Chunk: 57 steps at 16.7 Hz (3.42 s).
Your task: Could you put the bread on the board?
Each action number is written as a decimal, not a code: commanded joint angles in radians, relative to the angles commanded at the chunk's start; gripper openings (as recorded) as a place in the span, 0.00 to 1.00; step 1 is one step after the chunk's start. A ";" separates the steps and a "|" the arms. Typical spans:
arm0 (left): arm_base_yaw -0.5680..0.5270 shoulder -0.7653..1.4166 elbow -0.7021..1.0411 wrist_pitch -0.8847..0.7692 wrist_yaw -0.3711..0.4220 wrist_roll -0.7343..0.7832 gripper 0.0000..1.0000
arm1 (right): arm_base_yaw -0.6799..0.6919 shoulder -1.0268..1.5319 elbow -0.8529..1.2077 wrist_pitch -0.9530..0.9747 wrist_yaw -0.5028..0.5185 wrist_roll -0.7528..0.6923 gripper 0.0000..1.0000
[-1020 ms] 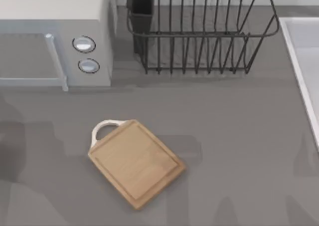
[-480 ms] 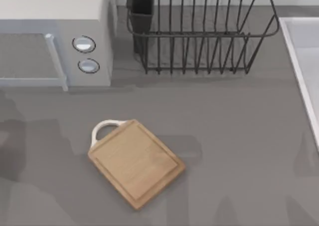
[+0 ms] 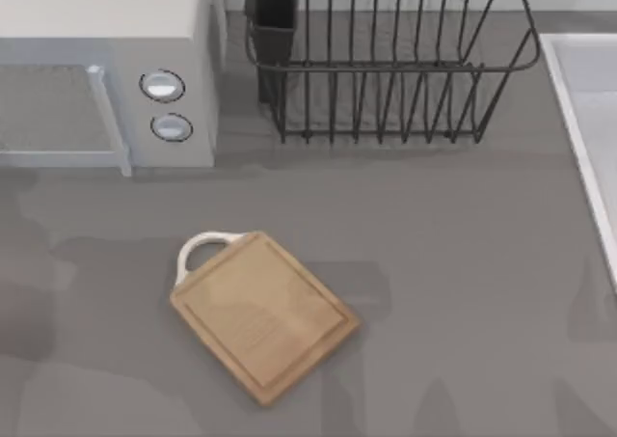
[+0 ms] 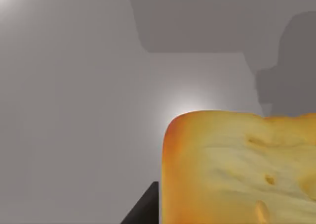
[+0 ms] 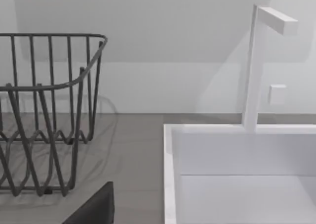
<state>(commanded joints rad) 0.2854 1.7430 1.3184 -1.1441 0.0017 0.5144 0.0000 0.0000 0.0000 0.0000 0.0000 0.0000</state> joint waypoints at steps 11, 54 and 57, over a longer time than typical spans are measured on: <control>-0.211 0.071 -0.045 -0.045 -0.042 -0.203 0.00 | 0.000 0.000 0.000 0.000 0.000 0.000 1.00; -0.913 0.267 0.048 0.217 -0.004 -1.116 0.45 | 0.000 0.000 0.000 0.000 0.000 0.000 1.00; -0.913 0.267 0.048 0.217 -0.004 -1.116 0.68 | 0.000 0.000 0.000 0.000 0.000 0.000 1.00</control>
<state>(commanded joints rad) -0.6274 2.0098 1.3665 -0.9274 -0.0022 -0.6016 0.0000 0.0000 0.0000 0.0000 0.0000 0.0000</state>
